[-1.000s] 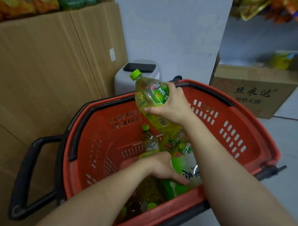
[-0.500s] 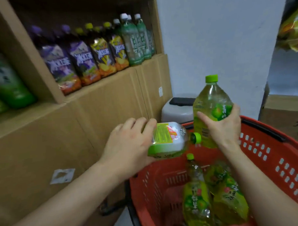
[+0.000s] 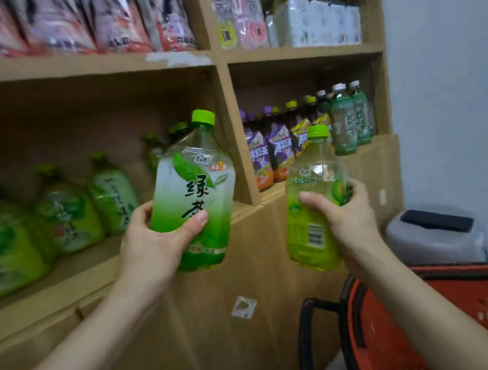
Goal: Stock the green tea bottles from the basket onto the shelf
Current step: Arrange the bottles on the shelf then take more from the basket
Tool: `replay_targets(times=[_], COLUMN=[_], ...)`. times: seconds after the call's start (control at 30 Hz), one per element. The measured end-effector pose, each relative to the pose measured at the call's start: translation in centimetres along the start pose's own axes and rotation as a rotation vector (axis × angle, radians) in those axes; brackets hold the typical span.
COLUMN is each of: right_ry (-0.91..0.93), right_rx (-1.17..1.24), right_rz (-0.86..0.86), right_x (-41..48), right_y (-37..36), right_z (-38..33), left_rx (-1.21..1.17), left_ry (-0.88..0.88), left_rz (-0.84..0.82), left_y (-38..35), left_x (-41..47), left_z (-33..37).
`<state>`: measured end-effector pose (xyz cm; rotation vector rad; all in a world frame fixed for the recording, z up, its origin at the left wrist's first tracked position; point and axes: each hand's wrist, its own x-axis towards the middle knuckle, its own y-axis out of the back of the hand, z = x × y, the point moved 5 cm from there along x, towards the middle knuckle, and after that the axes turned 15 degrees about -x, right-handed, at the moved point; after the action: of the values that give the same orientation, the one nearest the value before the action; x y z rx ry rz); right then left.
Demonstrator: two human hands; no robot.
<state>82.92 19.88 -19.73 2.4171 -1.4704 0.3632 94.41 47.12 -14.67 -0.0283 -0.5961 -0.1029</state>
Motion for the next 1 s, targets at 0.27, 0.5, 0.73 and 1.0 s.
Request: replay_targets(times=[0.27,0.5,0.73,1.0], right_ry=[0.175,0.282,0.327,0.744], right_rx=[0.041,-0.147,-0.248,-0.196], right_rz=[-0.121,-0.175,-0.155,0.134], right_x=[-2.3,-3.8,-4.2,-11.1], right_y=[-13.6,-20.8,-24.7,-22.5], right_z=[-9.4,-11.3,-11.3,-14.9], left_rx=[-0.244,-0.089,0.056,0.359], left_ry=[0.108,0.137,0.121,0.110], left_rz=[0.106,0.178,0.099,-0.048], left_y=[8.3,12.8,13.9,15.8], left_x=[6.2,9.0,9.1,7.3], left_z=[-2.2,-4.8,-6.2,-5.8])
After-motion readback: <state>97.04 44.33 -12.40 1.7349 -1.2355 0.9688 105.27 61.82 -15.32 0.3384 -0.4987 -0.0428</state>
